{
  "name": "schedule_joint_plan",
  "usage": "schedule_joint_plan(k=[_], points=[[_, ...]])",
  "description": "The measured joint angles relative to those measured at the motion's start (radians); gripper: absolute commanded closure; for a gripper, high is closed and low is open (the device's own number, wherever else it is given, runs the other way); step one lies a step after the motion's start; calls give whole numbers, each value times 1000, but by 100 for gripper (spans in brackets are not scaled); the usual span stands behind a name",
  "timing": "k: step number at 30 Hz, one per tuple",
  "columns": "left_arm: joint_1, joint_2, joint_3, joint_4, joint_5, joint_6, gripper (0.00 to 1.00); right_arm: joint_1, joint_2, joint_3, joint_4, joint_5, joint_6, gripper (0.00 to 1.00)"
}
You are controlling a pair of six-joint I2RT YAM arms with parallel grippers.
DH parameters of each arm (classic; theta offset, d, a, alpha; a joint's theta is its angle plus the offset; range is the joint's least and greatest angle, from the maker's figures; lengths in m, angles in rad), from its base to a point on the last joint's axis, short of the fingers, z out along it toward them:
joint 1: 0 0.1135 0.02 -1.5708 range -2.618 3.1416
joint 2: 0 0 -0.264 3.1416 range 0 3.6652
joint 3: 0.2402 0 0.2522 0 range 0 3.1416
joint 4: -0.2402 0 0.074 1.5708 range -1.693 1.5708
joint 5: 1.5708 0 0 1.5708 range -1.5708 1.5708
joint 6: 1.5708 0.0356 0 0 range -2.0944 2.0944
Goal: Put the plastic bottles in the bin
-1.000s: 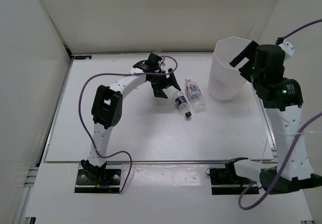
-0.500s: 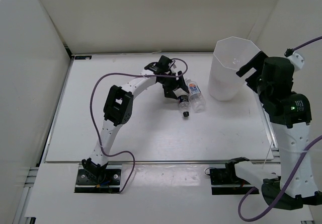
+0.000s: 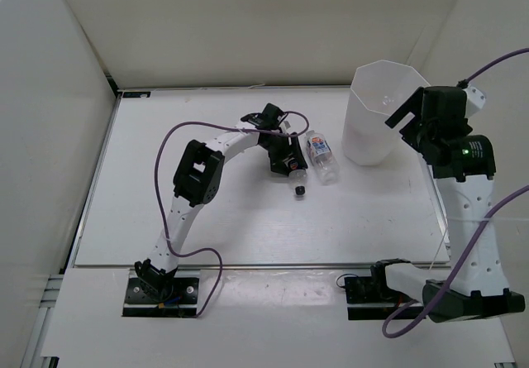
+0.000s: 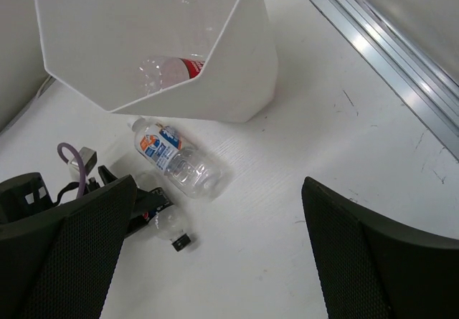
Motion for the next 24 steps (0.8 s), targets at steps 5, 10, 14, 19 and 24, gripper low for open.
schedule_joint_plan(k=[5,10,14,19,24], points=[[0,3,-3,1,23,9,43,-47,22,-1,-5,-51,0,1],[7,-8,-15,-4,17,17,48,-74,24,-45,-1,-78,-1,1],[27,-52,-17,-43,-30,32,51,-116,57,-55,5,-103,18,1],[89,-154,27,-80,-69,40,52,-209,142,-32,8,-161,95,1],[132,-271,88,-84,-105,62,52,-313,252,14,19,-286,210,1]])
